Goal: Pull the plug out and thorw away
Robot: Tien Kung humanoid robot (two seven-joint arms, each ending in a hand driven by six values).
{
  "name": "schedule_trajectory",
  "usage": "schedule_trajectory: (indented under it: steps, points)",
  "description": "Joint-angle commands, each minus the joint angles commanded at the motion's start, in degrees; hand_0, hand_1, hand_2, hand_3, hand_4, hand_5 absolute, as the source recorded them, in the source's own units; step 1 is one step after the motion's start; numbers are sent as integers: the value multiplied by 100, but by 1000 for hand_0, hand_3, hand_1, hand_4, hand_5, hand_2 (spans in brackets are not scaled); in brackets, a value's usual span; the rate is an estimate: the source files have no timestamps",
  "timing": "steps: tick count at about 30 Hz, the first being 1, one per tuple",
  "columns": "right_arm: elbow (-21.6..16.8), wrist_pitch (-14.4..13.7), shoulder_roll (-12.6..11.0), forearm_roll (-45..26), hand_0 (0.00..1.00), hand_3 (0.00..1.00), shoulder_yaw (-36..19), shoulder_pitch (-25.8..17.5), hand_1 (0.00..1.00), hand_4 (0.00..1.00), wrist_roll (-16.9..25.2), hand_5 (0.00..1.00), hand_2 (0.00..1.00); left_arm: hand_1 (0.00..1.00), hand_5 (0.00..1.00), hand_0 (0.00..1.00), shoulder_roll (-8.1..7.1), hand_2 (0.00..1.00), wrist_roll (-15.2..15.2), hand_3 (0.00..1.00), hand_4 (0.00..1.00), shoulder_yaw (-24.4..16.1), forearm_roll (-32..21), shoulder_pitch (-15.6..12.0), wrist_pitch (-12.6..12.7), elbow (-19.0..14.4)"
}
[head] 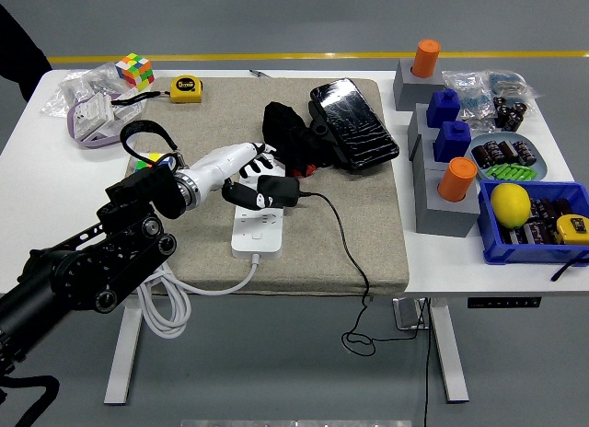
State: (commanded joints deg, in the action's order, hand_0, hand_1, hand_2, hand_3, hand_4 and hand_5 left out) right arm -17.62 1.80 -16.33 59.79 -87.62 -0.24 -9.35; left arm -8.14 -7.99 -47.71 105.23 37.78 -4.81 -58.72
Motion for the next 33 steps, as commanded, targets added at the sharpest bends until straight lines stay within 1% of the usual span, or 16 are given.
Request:
schedule_trajectory:
  steps: [3, 7, 12, 13, 18, 19, 24, 25, 30, 31, 33]
  points:
    - [2, 2, 0, -2, 568, 561, 5, -1, 646, 960, -1, 448, 668, 744, 250, 567, 17, 778, -3, 871, 822, 42, 20, 28, 3, 57]
    - [4, 6, -7, -5, 569, 561, 30, -3, 646, 960, -3, 448, 668, 754, 241, 575, 78, 778, 26, 870, 827, 177, 98, 106, 44, 199]
    - [-5, -7, -18, -12, 569, 561, 44, 9, 646, 960, -2, 448, 668, 754, 241, 575, 130, 778, 55, 870, 827, 339, 100, 205, 71, 292]
    - [-5, -10, -17, -12, 569, 561, 41, 12, 645, 960, -2, 448, 668, 745, 230, 577, 138, 750, 59, 839, 836, 373, 91, 224, 75, 309]
    - [-1, -8, -20, -14, 569, 561, 47, 12, 645, 960, -7, 448, 668, 745, 230, 577, 191, 750, 81, 839, 836, 525, 82, 310, 105, 406]
    - [0, -6, -20, -14, 569, 560, 49, 11, 645, 960, -8, 447, 668, 650, 216, 525, 202, 554, 80, 663, 815, 554, 89, 328, 102, 436]
    - [4, -2, -21, -13, 569, 560, 57, 3, 645, 960, -8, 447, 668, 650, 216, 525, 246, 554, 137, 663, 815, 675, 91, 405, 159, 600]
    - [3, -2, -21, -13, 569, 561, 58, 3, 645, 960, -8, 448, 668, 594, 177, 478, 251, 503, 160, 563, 787, 689, 102, 416, 189, 621]
    - [-2, -5, -24, -16, 569, 561, 65, 3, 645, 960, -5, 448, 668, 594, 177, 478, 284, 503, 276, 563, 787, 769, 90, 492, 363, 744]
    - [-2, -3, -25, -15, 569, 560, 67, 1, 645, 960, -6, 449, 668, 464, 55, 412, 291, 438, 286, 516, 681, 781, 89, 506, 385, 768]
    - [0, -2, -26, -11, 569, 560, 64, -3, 645, 960, -7, 449, 668, 464, 55, 412, 303, 438, 322, 516, 681, 811, 80, 534, 436, 822]
